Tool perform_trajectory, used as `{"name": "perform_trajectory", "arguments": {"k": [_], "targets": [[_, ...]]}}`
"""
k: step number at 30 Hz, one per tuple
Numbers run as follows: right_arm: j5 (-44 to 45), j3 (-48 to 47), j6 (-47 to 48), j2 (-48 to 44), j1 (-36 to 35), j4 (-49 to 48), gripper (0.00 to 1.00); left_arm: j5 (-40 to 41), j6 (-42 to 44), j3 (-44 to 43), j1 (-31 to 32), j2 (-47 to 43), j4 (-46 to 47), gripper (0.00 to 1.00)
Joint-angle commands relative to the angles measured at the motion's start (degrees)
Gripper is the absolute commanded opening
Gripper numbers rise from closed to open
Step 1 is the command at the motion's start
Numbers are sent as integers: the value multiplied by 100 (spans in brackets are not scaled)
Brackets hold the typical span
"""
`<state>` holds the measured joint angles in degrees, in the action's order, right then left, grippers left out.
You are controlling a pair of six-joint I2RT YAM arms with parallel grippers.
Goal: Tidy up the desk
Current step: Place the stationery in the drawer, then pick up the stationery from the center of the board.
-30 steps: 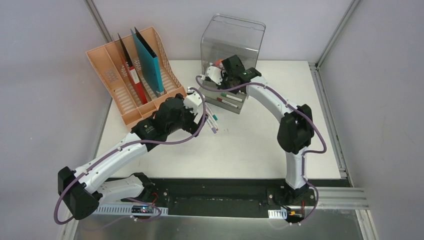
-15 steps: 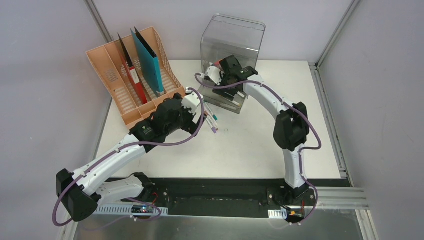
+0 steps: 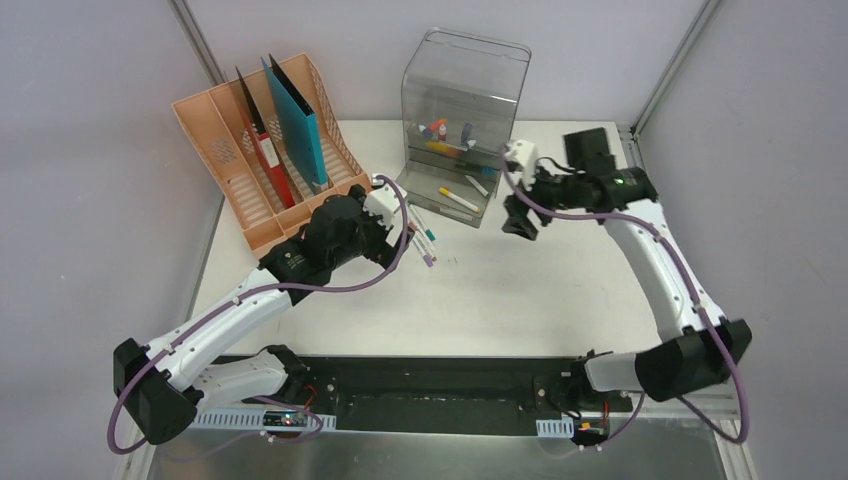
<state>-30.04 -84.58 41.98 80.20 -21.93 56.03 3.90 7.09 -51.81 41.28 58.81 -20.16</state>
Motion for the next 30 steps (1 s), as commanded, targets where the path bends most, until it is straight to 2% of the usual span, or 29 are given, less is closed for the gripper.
{"name": "perform_trajectory", "arguments": {"k": [1,9,17,27,30], "targets": [[-1705,649,98,-741,1096,21,78,-164,117,-5,-147,-103,270,99],[-2859,2007,-63,-1508,2545,-465,78,-360,72,-13,-234,-152,303,99],[-3040,2218,53,-1645,3424,-482,78,-381,38,-22,-282,-89,329,99],[-2892,2081,126,-1386,3529,-241,79,-847,-361,-22,-296,224,353,99],[-2892,2073,92,-1489,3528,-216,86,-938,-948,39,-296,342,470,99]]}}
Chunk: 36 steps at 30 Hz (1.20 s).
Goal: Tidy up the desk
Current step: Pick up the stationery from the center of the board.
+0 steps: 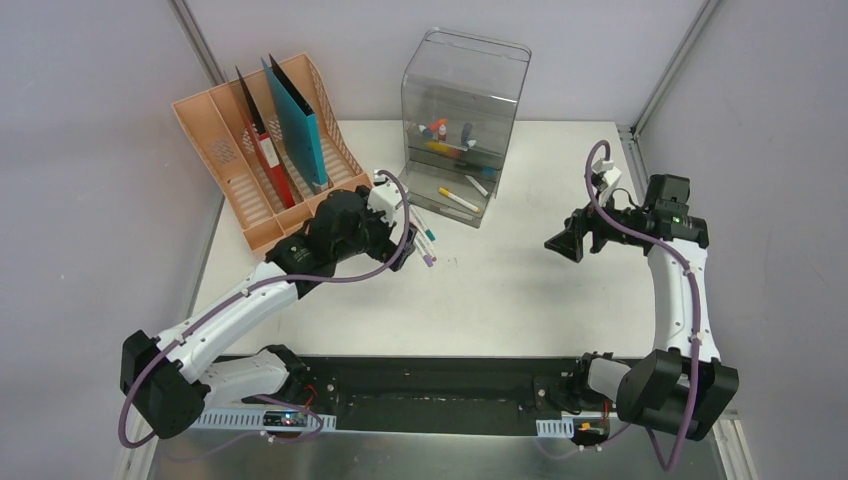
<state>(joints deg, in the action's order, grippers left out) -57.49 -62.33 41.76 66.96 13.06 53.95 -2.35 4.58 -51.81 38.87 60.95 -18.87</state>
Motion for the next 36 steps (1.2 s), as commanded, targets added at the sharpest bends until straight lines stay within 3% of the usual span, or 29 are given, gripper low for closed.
{"name": "perform_trajectory", "arguments": {"k": [1,6,16,17,19,20,30,36], "targets": [[-136,-144,111,-194,28,-3,87,-322,-929,36,-55,208,378,99],[-70,-197,129,-230,30,81,88,-15,-2288,-117,-55,762,419,98],[-226,-386,235,188,4,386,92,1799,-4926,91,-55,1656,381,93],[-206,-386,241,194,4,383,92,1871,-5035,12,-55,1777,276,90],[-184,-386,245,212,4,387,93,2053,-5211,-223,-55,2036,-18,75],[-169,-379,255,232,4,383,93,2149,-5320,-339,-55,2156,-192,72],[-86,-370,254,460,4,359,93,2098,-5634,-1322,-46,3431,-712,60],[-79,-378,263,595,-2,361,93,2279,-5397,-1667,71,3840,-708,54]]}}
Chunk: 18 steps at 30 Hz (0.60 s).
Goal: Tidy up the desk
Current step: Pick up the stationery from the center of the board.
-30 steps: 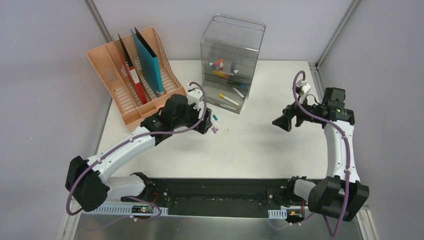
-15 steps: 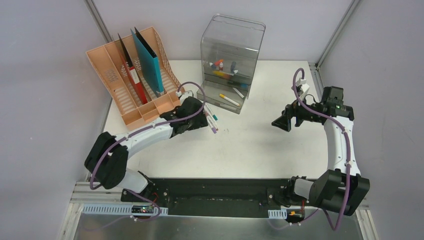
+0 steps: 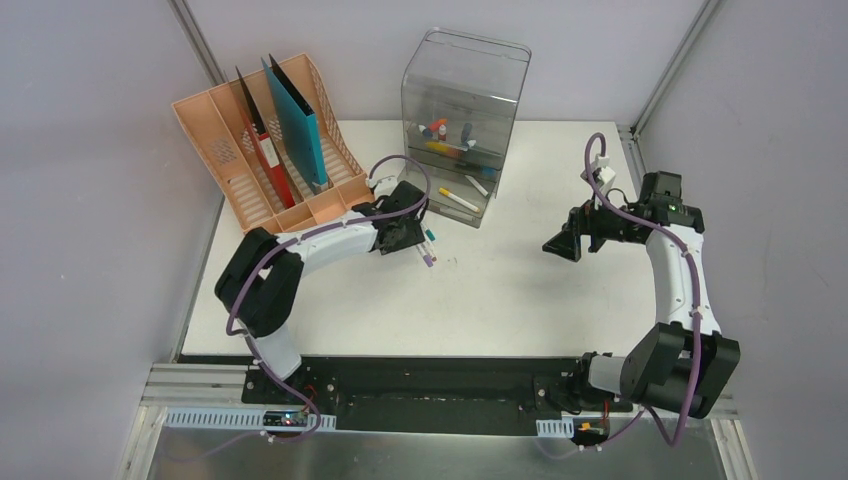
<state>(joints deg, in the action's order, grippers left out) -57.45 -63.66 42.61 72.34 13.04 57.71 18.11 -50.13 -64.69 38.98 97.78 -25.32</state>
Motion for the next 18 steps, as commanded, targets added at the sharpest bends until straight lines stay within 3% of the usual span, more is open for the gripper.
{"name": "perform_trajectory", "arguments": {"k": [1,9,13,18], "targets": [[-87,-243,177,72,-3,-14,94,210,101,-455,65,242,-69,53],[-109,-244,178,132,-12,-15,94,84,173,-626,110,625,-69,49],[-109,-236,191,166,-29,-24,94,-5,243,-749,110,766,-64,40],[-112,-235,187,177,-38,-26,94,-18,293,-789,110,855,-64,39]]}}
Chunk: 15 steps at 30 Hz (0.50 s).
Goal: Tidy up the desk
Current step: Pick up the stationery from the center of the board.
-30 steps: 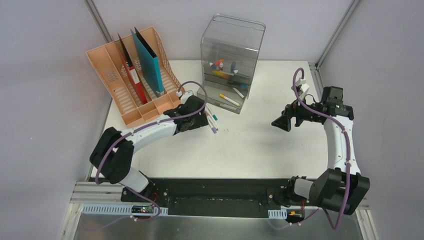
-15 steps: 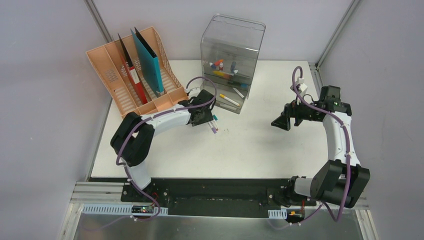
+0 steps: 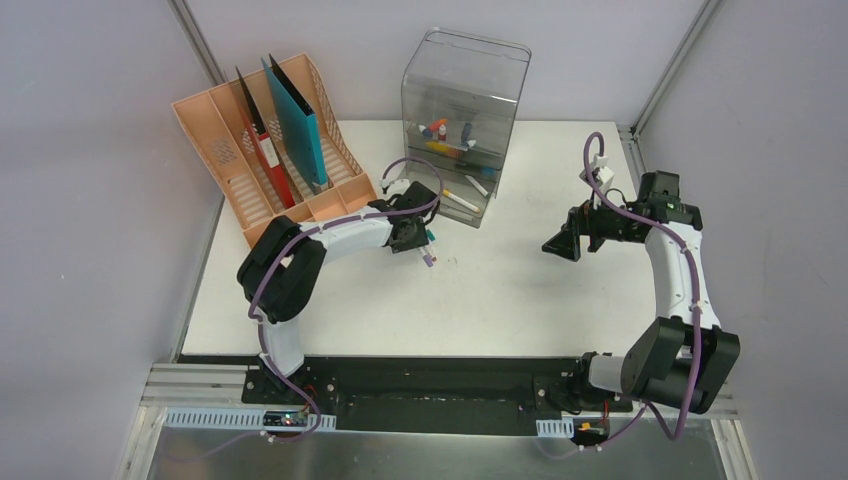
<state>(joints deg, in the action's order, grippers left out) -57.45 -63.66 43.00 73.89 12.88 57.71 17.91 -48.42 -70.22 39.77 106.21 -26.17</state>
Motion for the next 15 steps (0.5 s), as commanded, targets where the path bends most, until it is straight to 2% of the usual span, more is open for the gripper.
{"name": "perform_trajectory", "arguments": {"k": [1,15], "targets": [[-110,-235,147,25,-23,-25,94,-3,123,-227,31,24,17,39],[-120,-217,147,81,-54,-33,94,-183,153,-131,31,188,20,35]]}}
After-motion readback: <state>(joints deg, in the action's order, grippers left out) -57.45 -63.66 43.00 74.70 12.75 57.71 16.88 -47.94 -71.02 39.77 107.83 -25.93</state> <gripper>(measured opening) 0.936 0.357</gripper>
